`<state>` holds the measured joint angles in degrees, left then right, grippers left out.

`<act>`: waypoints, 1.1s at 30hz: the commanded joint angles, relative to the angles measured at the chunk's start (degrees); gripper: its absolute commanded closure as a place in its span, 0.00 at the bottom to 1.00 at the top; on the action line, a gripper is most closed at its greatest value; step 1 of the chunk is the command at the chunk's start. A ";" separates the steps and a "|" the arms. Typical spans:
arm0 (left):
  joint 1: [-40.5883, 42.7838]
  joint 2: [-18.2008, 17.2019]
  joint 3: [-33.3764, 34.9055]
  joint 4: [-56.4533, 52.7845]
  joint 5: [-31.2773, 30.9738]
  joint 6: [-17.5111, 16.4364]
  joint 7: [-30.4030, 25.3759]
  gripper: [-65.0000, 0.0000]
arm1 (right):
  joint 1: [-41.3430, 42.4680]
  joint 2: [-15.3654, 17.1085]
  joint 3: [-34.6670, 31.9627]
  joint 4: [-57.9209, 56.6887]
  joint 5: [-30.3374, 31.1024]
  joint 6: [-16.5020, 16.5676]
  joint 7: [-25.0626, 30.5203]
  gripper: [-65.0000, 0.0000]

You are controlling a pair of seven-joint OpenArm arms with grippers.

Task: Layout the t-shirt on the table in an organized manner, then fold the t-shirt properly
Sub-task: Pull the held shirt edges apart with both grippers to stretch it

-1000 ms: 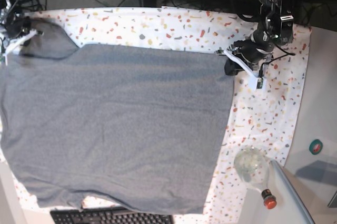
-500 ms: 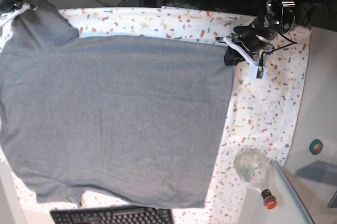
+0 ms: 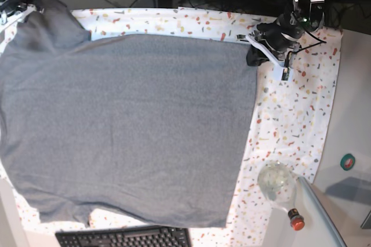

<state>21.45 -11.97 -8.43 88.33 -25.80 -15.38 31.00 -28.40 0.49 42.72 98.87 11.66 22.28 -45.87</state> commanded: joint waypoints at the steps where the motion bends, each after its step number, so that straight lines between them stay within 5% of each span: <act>1: -0.05 -0.65 -0.23 0.76 -0.53 -0.32 -1.16 1.00 | -0.56 -0.18 0.23 2.62 0.60 0.09 1.69 0.52; 5: -0.05 -0.65 -0.23 0.76 -0.53 -0.32 -1.16 1.00 | 3.04 -0.01 0.14 1.66 0.43 0.09 6.17 0.47; 15: -0.05 -0.65 -0.23 0.76 -0.53 -0.32 -1.16 1.00 | 15.70 10.01 0.14 -23.92 0.34 0.00 6.97 0.47; 26: -0.05 -0.65 -0.23 0.76 -0.53 -0.32 -1.16 1.00 | 16.14 10.28 0.05 -27.79 0.34 0.00 9.87 0.47; 33: 0.22 -0.65 -0.41 0.68 -0.53 -0.32 -1.16 1.00 | 12.80 8.87 0.31 -19.62 0.52 0.00 9.78 0.46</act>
<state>21.63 -12.10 -8.47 88.23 -25.78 -15.38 30.83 -16.36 8.54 42.83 78.04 11.40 22.06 -37.39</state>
